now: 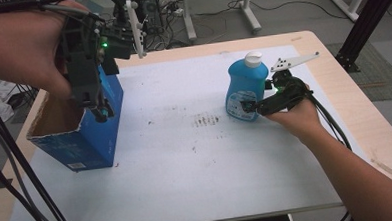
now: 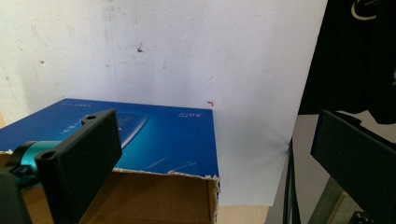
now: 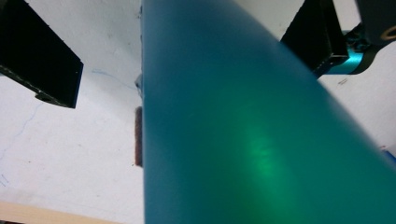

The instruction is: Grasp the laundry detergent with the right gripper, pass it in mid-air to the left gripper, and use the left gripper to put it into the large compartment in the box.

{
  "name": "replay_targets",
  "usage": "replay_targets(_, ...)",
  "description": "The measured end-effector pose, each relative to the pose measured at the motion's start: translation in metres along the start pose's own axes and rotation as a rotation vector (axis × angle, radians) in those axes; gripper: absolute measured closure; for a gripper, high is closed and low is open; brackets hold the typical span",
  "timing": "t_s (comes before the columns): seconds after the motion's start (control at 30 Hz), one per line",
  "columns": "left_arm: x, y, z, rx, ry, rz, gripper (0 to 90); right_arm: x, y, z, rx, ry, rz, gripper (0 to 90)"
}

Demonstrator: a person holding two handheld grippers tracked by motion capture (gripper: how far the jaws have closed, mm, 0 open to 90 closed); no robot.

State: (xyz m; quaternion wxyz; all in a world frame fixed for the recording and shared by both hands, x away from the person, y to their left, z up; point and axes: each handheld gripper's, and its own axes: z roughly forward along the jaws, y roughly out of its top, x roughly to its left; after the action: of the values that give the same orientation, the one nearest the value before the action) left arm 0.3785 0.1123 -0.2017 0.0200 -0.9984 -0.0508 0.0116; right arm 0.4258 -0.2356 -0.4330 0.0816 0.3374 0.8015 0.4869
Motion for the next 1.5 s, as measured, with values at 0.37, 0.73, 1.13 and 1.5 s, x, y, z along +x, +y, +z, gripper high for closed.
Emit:
replay_targets(0.37, 0.001, 0.001, 0.001, -0.001, -0.003, 0.002, 1.7, 0.001, -0.002, 0.009, -0.059, 0.000, 0.013, 2.8)
replay_targets(0.73, 0.000, -0.001, 0.001, -0.002, 0.003, 0.003, 1.8, 0.007, -0.002, 0.008, -0.088, 0.000, -0.019, 16.6)
replay_targets(1.13, 0.000, 0.000, 0.002, -0.015, 0.005, 0.003, 1.7, 0.009, -0.004, 0.004, -0.090, 0.003, -0.029, 27.7)
replay_targets(1.5, 0.001, -0.001, 0.003, -0.018, 0.004, 0.002, 1.7, 0.010, -0.004, 0.006, -0.093, 0.015, -0.043, 33.5)
